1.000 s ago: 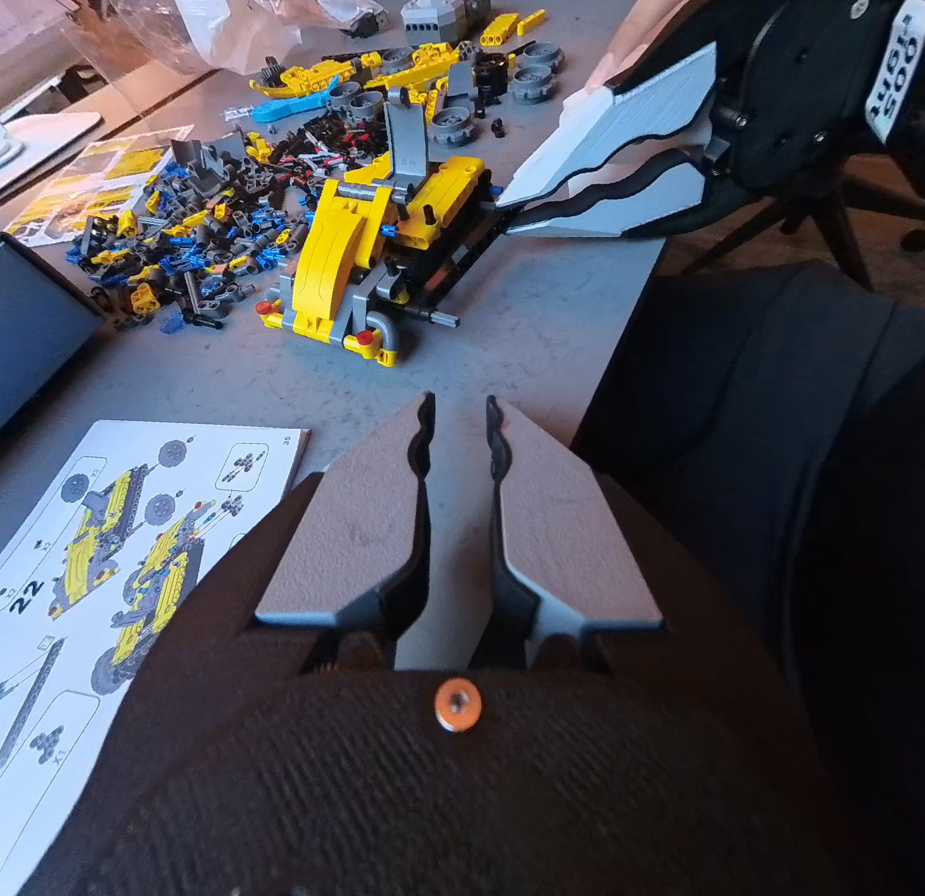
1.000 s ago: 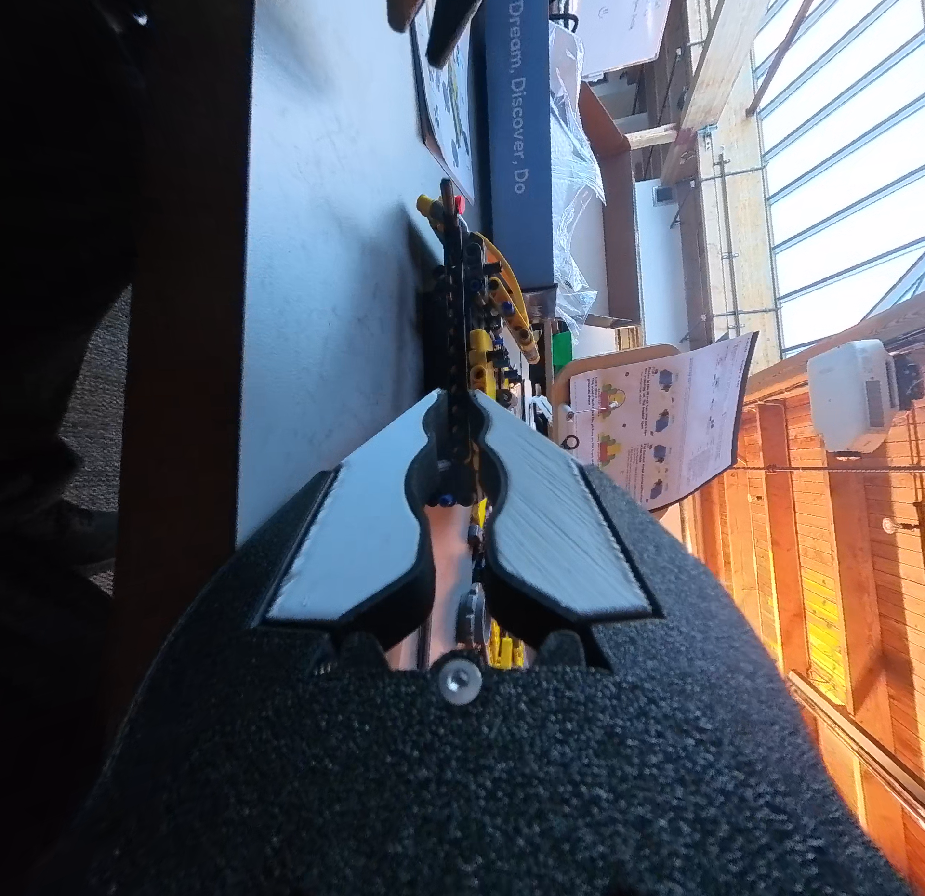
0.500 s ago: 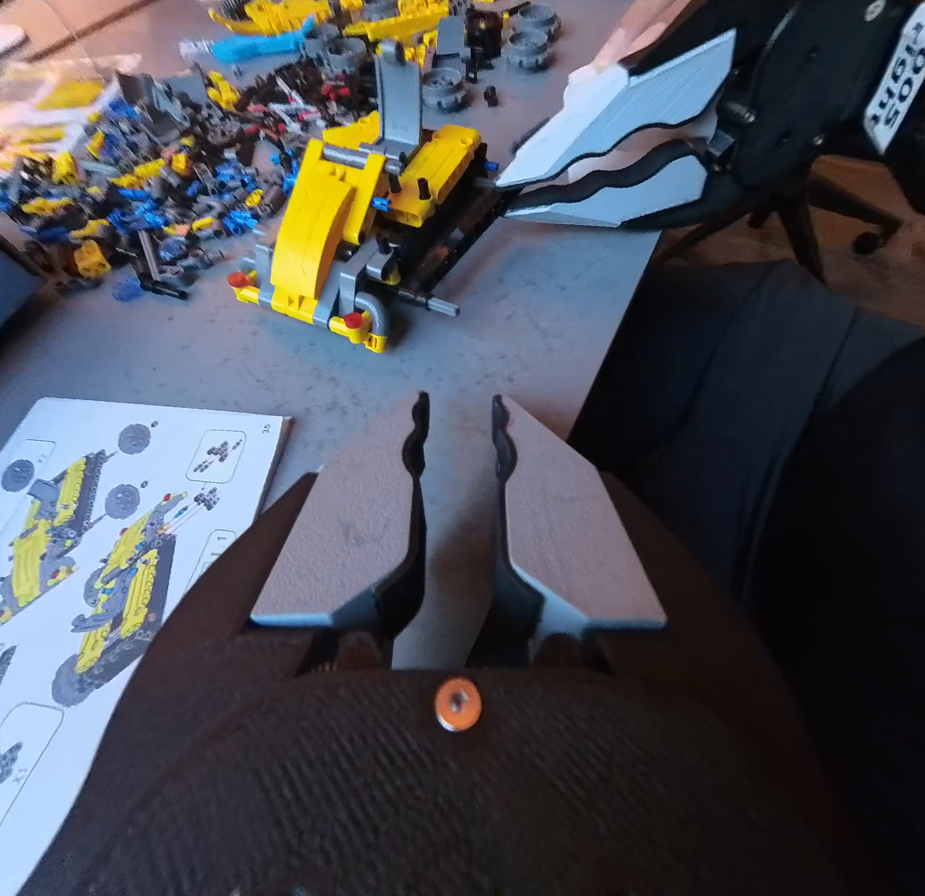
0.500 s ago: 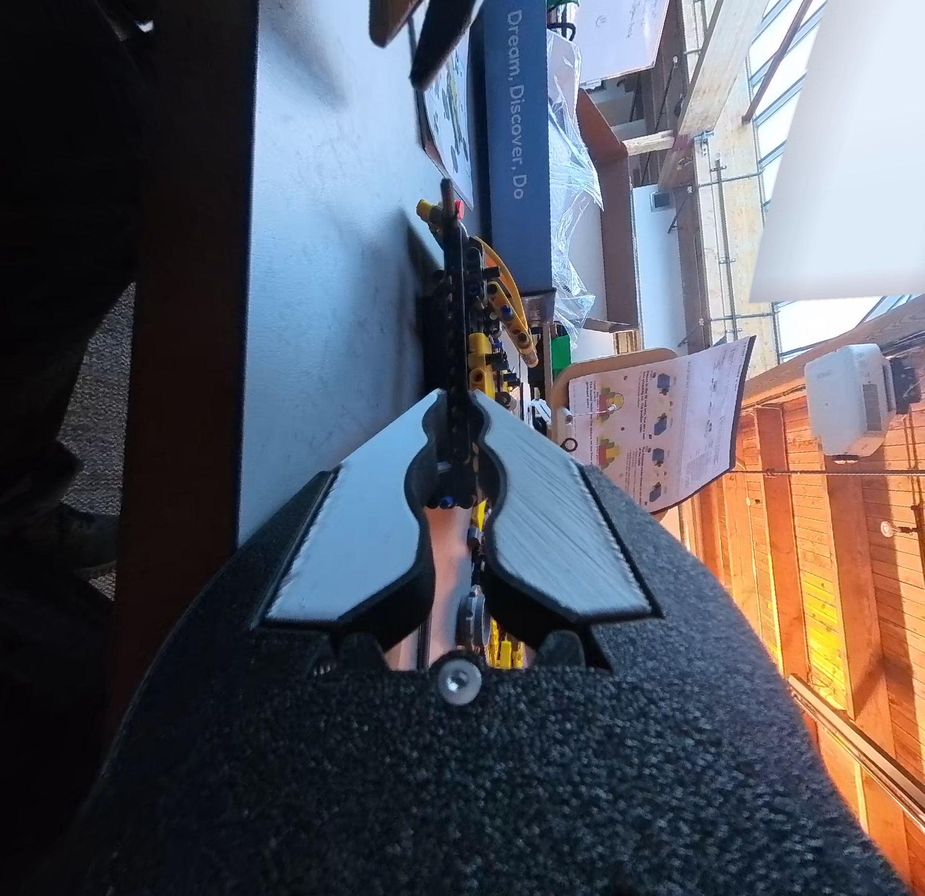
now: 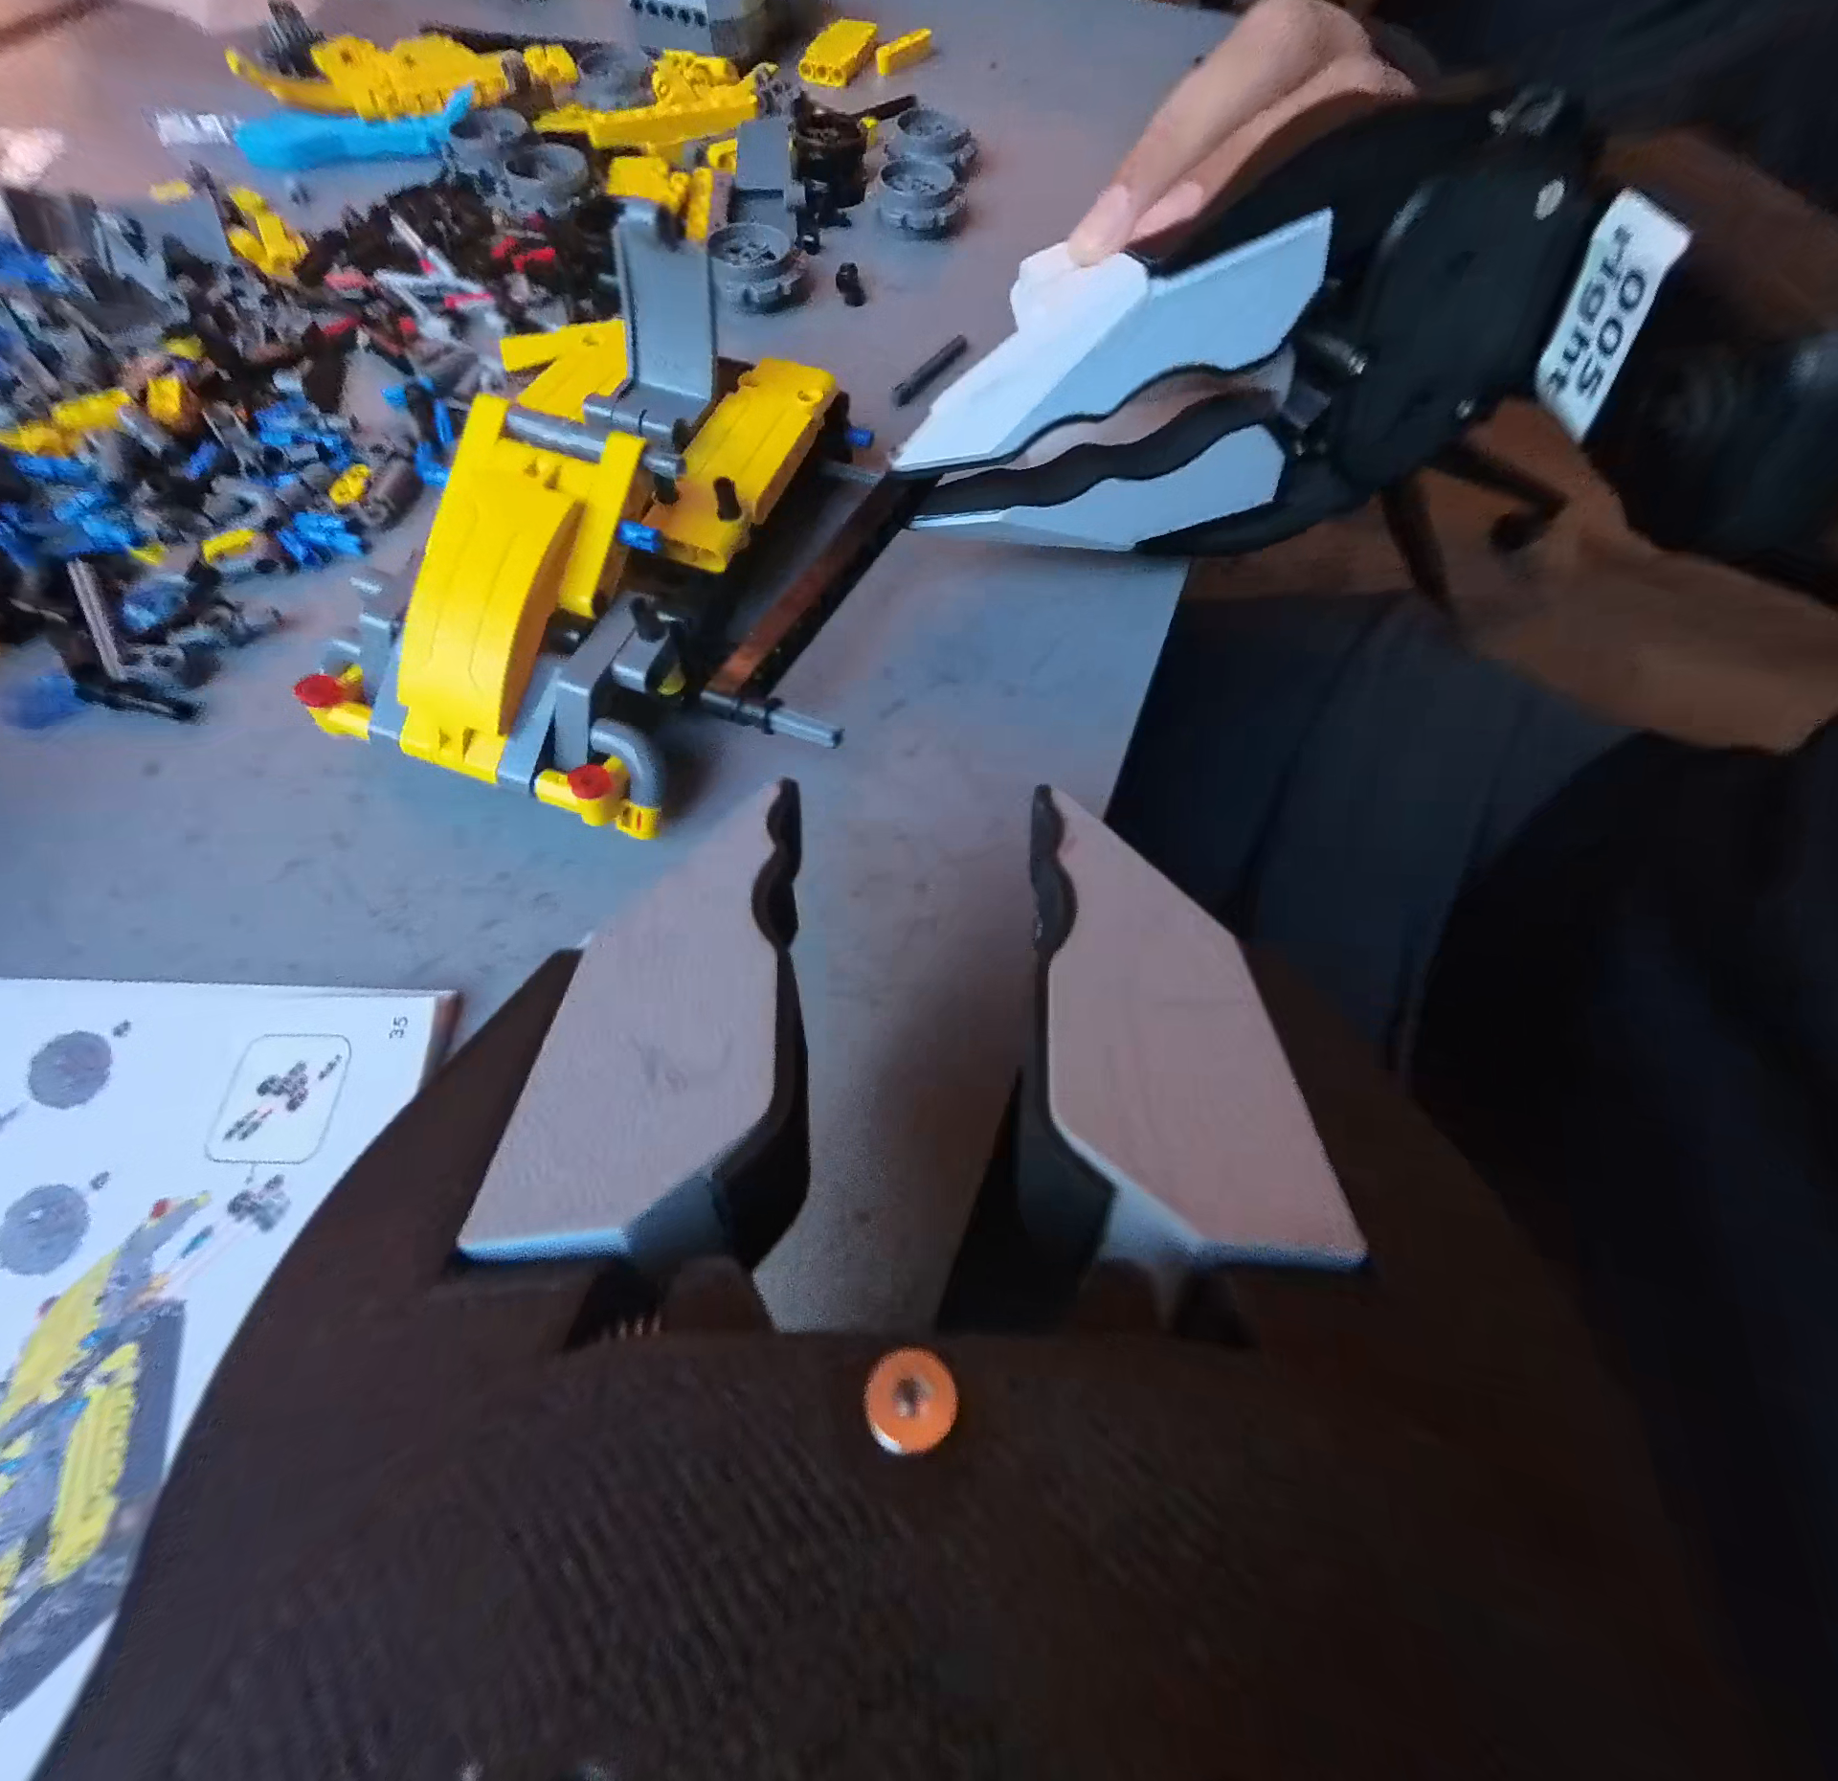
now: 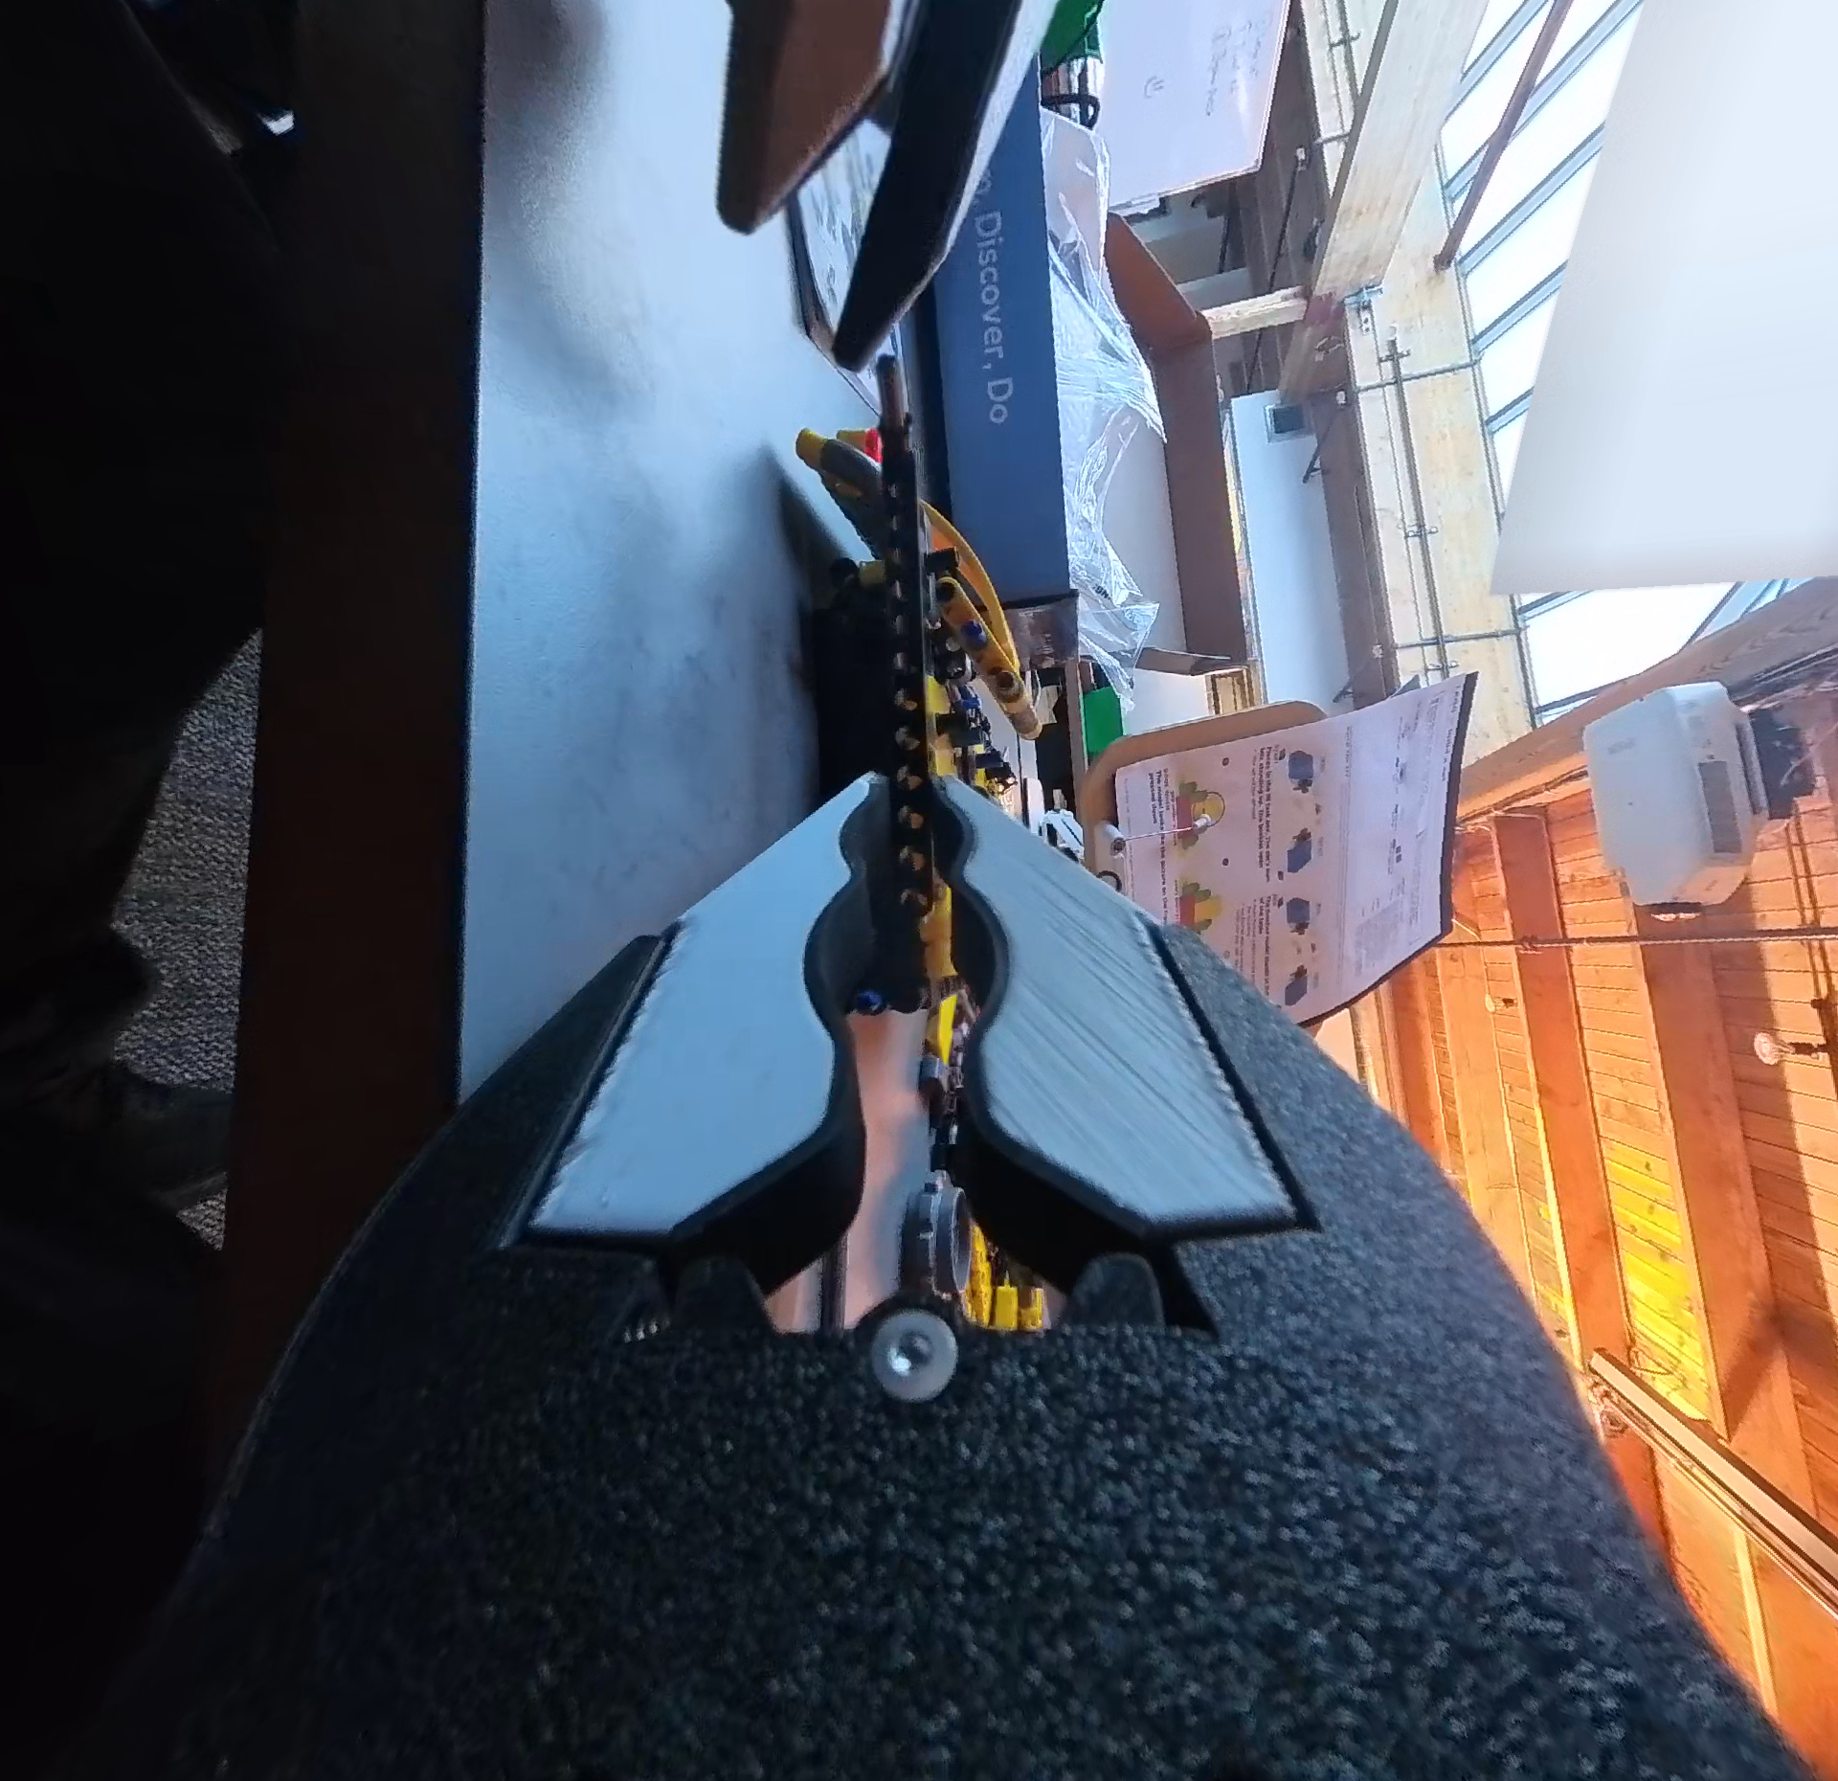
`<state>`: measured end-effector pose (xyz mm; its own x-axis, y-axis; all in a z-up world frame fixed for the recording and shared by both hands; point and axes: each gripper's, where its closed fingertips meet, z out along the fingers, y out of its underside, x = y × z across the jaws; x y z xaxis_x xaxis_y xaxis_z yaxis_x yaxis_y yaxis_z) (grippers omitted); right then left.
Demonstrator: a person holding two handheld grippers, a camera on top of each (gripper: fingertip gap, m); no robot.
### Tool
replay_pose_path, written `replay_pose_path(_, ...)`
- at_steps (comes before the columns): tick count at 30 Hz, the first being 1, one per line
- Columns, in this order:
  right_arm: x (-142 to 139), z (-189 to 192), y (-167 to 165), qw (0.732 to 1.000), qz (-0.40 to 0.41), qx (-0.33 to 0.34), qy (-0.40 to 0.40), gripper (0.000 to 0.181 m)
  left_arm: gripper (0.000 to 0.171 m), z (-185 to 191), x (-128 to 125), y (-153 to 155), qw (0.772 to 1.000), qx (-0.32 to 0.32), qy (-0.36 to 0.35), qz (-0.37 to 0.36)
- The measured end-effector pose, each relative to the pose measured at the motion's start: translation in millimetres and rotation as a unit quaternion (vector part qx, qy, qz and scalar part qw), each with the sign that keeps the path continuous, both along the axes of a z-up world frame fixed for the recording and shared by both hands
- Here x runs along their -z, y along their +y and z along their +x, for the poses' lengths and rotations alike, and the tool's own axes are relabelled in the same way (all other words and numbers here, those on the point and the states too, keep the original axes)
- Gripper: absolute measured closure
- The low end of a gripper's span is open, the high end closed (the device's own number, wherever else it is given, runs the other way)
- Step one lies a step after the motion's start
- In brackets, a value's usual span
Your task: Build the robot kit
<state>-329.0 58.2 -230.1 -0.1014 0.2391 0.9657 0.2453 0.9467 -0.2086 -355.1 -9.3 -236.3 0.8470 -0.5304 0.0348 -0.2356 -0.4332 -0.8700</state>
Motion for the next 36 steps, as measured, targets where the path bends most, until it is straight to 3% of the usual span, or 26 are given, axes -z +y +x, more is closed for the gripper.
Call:
replay_pose_path(4,2.5,-1.2,0.9,1.000,0.001,0.002,-0.006,0.174,0.128,1.6,-2.1,-1.4,0.999,0.002,0.031,0.029)
replay_pose_path(8,2.7,-2.3,3.5,1.000,-0.001,0.009,-0.007,0.174,0.145,-5.1,-16.5,-3.5,0.997,0.000,0.040,0.070)
replay_pose_path(18,4.6,-3.7,4.4,1.000,0.000,0.012,-0.010,0.174,0.146,-10.4,-14.6,-4.5,0.995,-0.009,0.056,0.077)
replay_pose_path(22,3.1,-3.3,4.6,1.000,0.001,0.012,-0.007,0.174,0.162,-22.4,-17.7,-1.8,0.999,-0.027,0.001,0.038)
replay_pose_path(26,1.8,-2.0,1.3,1.000,0.015,0.006,-0.001,0.175,0.154,-20.2,-12.5,-2.2,0.993,-0.010,-0.108,-0.044)
replay_pose_path(36,5.3,4.4,1.3,0.999,0.035,-0.002,-0.004,0.175,0.159,0.3,11.5,23.2,0.986,-0.046,-0.105,-0.124)
